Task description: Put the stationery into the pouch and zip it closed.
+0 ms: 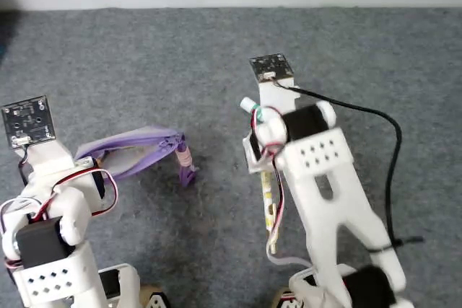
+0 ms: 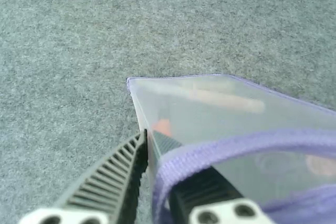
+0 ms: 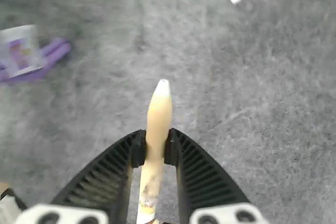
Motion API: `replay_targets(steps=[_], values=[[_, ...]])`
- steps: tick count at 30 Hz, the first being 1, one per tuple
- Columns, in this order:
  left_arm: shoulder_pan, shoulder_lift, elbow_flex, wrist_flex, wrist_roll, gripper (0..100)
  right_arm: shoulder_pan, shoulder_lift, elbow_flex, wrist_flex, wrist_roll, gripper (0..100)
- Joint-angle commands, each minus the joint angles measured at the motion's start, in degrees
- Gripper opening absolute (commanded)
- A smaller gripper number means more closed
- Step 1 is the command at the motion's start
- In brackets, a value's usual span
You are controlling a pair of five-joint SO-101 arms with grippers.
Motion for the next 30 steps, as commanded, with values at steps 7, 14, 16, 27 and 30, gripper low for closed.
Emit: replay_targets(steps=[7,14,16,27,30], values=[[0.09,0.35,-0.13,-1.14,0.26,1,-13.41,-20.79,-2.55,-5.58,-0.62,0.8],[0.09,0.26,-0.22,-1.14,0.26,1,-22.29,-27.03,-2.46,-21.76,-0.18,0.8],[0.09,0.26,-0.22,-1.05,0.26,1,-24.40,-27.21,-2.46,-27.03,-0.18,0.8],[-0.09,0.26,-0.31,-0.88,0.26,1,-29.32,-23.16,3.08,-60.70,8.00,0.8],[-0.09,0.26,-0.31,-0.88,0.26,1,-31.08,-22.11,6.59,-67.65,14.42,0.8]])
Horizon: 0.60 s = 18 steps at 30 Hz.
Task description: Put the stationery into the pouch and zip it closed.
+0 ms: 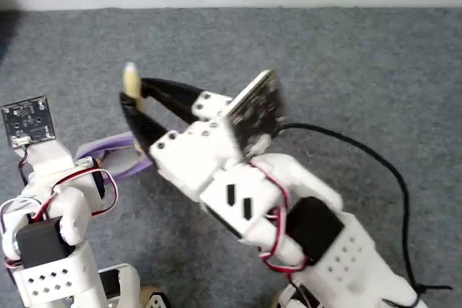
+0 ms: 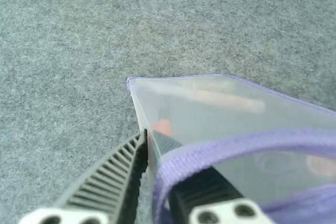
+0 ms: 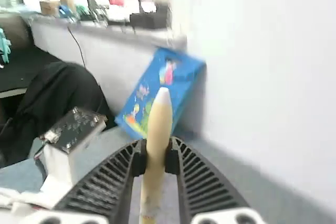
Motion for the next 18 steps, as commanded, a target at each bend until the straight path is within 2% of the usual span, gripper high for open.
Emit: replay_targets(steps=[1,6,14,18], values=[[-0.09,0.26,-0.31,-0.88,0.26,1,-2.77,0.66,2.81,-9.27,6.51,0.8],[-0.18,0.26,-0.31,-0.88,0.26,1,-6.64,0.40,10.90,-15.52,7.56,0.8],[-0.18,0.26,-0.31,-0.88,0.26,1,-6.73,0.31,22.33,-24.84,10.11,0.9],[-0.18,0.26,-0.31,-0.97,0.26,1,-6.73,0.75,24.79,-24.04,11.60,3.1]])
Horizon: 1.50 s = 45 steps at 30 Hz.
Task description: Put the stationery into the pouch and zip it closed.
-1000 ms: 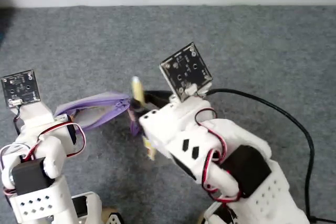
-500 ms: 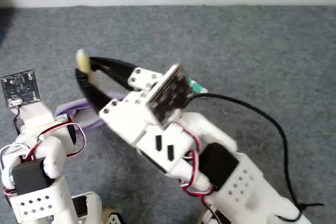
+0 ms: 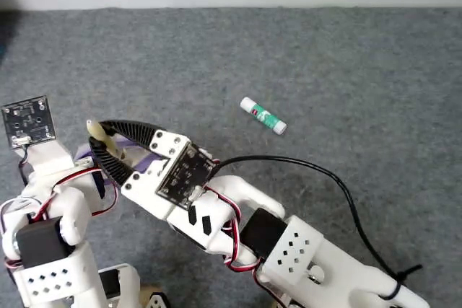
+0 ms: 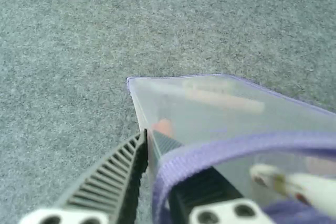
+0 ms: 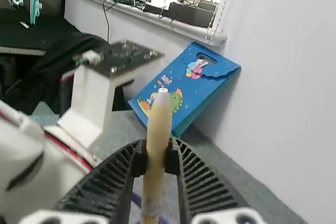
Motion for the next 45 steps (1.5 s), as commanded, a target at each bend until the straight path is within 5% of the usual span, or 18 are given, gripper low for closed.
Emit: replay_targets(steps=[1,6,14,22,29,41,45], values=[[-0.18,0.26,-0.40,-0.97,0.26,1,-0.57,-0.40,-0.18,1.01,0.97,5.8],[-0.18,0.26,-0.40,-0.97,0.26,1,0.66,-0.66,-4.40,7.52,0.70,16.5],[-0.18,0.26,-0.31,-0.88,0.26,1,13.14,0.13,-19.78,26.68,-9.05,0.3],[0.09,0.26,-0.22,-1.05,0.26,1,30.73,2.15,-20.75,44.00,-11.96,0.8],[0.09,0.26,-0.13,-1.14,0.26,1,40.04,18.86,-22.15,51.74,-11.78,0.9],[0.18,0.26,-0.04,-1.14,0.26,1,44.53,53.14,-49.85,60.88,6.68,1.5],[0.18,0.26,-0.04,-1.14,0.18,1,44.70,63.34,-58.99,64.22,11.96,13.9]])
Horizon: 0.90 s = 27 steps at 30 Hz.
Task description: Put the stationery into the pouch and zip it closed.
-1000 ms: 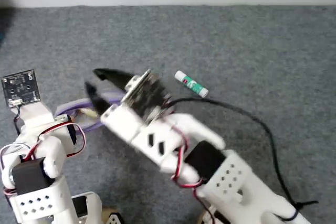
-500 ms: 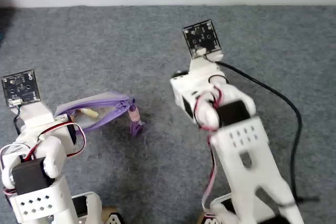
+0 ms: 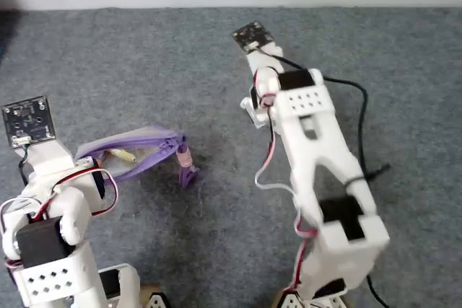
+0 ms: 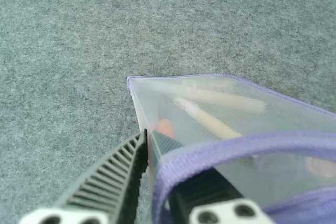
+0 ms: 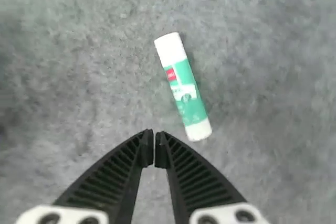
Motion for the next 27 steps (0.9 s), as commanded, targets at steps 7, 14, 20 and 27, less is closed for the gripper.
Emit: replay_targets(steps=[7,14,20,27], values=[[0.18,0.26,-0.04,-1.14,0.18,1,0.40,19.65,-24.26,7.60,6.51,26.0],[0.18,0.26,0.04,-1.14,0.18,1,0.22,33.01,-37.19,7.78,7.82,25.9],[0.18,0.26,0.04,-1.14,0.18,1,-0.22,41.45,-45.63,7.87,10.55,9.7],[0.18,0.26,0.04,-1.14,0.18,1,-1.45,41.89,-55.91,17.71,10.20,0.7]])
